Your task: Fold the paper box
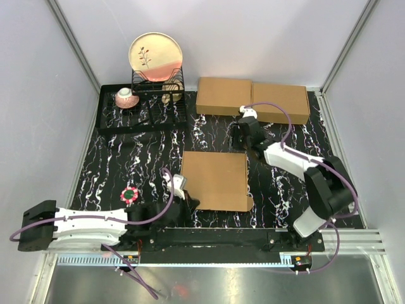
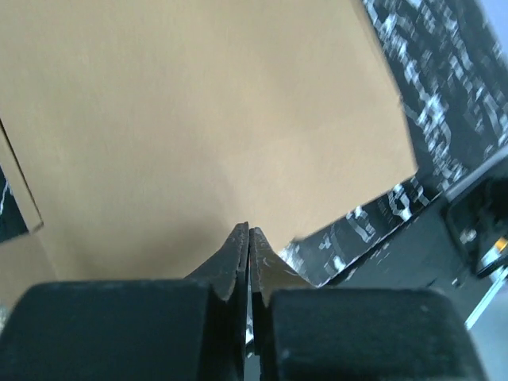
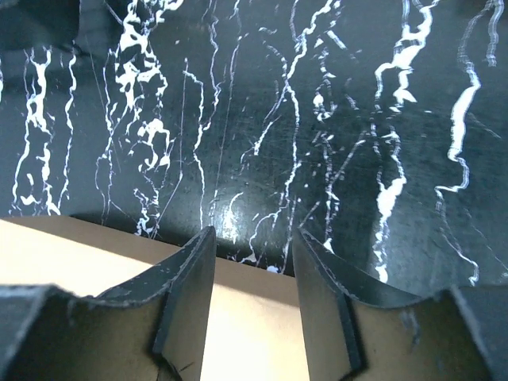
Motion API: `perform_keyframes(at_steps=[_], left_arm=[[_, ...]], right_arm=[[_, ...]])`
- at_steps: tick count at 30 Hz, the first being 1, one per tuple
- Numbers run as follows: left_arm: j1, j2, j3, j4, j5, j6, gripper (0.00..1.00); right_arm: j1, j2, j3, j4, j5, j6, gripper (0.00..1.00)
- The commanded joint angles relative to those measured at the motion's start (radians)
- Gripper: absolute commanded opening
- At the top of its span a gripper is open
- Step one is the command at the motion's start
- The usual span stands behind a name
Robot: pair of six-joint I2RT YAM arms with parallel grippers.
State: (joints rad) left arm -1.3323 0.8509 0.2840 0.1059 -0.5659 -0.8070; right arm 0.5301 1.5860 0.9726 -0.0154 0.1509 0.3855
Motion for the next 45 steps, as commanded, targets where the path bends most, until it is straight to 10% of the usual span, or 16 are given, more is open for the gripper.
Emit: perform_keyframes(at_steps=[1, 12, 18, 45], left_arm=[[-0.062, -0.027, -0.045, -0.009, 0.029, -0.021, 0.00], [-0.119, 0.307, 0.024, 0.192, 0.423, 0.169, 0.00], [-0.078, 0.536, 0.113, 0.167, 0.362, 0.144, 0.00], [0.462, 0.587, 0.343, -0.141, 0.121, 0.280, 0.03]], right_arm=[[-0.013, 0.084, 0.098, 0.040, -0.106, -0.054, 0.50], [-0.019, 0.097, -0.004, 0.023, -0.123, -0.028, 0.50], [-0.019, -0.015, -0.158, 0.042, -0.143, 0.029, 0.49], [-0.019, -0.455, -0.482, -0.013, -0.058, 0.234, 0.60]])
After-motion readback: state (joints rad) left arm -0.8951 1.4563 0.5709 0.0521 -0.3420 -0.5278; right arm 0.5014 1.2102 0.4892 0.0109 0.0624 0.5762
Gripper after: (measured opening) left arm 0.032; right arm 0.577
